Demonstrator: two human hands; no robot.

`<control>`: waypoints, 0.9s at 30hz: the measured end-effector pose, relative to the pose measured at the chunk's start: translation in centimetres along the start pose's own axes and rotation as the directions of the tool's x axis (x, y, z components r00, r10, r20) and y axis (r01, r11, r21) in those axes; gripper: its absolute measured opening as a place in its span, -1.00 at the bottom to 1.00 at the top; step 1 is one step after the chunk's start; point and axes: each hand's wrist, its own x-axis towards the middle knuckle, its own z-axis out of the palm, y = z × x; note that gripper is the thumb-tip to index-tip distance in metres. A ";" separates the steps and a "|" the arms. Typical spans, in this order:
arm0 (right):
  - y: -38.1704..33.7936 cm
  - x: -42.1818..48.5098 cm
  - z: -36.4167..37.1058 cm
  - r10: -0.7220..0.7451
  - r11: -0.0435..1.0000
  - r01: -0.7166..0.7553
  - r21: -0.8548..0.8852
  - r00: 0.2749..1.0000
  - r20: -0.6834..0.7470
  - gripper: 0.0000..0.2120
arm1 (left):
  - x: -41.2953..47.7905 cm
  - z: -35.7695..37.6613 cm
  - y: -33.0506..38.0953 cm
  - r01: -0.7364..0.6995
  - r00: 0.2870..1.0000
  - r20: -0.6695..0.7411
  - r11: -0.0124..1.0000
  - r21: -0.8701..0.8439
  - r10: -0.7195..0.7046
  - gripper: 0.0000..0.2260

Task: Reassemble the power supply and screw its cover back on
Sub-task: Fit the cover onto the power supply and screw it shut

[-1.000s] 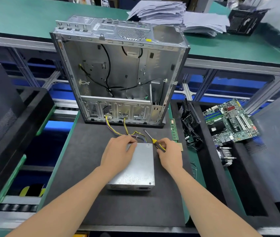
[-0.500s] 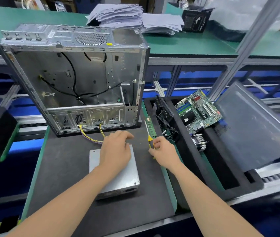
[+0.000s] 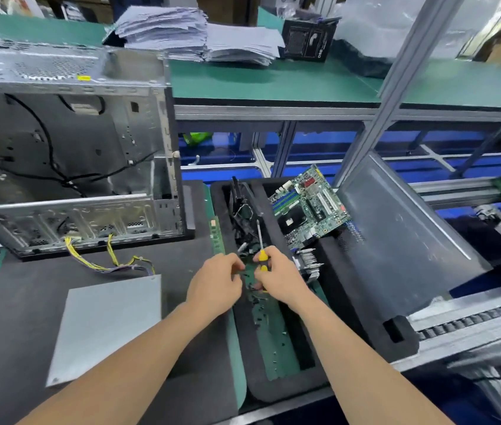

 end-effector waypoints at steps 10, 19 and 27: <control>4.1 2.4 -4.5 0.052 0.993 -0.065 0.096 0.990 0.131 -0.85 | 0.3 4.5 -2.0 0.169 0.983 -0.106 0.964 0.206 -0.150 -0.85; 5.3 3.9 -3.9 0.026 0.999 -0.027 0.026 0.998 0.052 -0.93 | -0.3 5.2 -4.5 0.171 0.976 -0.174 0.957 0.236 -0.132 -0.88; 5.6 3.8 -1.9 0.068 0.997 -0.069 0.030 0.997 0.047 -0.90 | -0.1 5.9 -5.4 0.184 0.958 -0.253 0.962 0.200 -0.131 -0.89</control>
